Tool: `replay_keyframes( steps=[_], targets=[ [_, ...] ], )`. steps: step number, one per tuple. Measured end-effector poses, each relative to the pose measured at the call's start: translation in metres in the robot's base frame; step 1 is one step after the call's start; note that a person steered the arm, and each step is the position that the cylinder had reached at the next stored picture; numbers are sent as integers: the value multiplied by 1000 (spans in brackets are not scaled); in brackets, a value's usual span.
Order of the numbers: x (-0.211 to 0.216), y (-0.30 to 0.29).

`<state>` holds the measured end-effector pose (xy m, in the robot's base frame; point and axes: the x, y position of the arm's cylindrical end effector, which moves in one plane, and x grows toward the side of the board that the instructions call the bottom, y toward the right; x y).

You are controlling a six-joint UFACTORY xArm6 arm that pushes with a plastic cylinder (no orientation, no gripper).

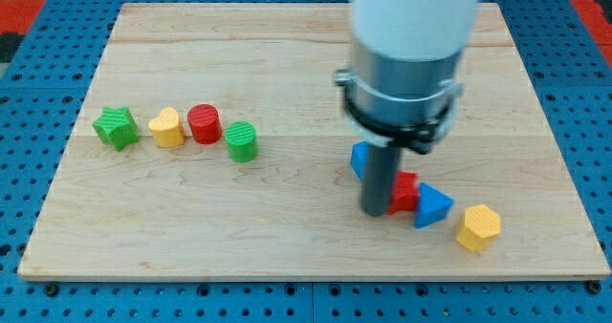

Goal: Push the blue cube to the top of the red star

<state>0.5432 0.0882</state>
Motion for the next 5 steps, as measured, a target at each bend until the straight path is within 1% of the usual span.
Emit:
replay_keyframes(
  steps=[1, 2, 3, 4, 5],
  targets=[
    [0, 36],
    [0, -17],
    [-3, -86],
    [-54, -77],
    [-70, -30]
  ],
)
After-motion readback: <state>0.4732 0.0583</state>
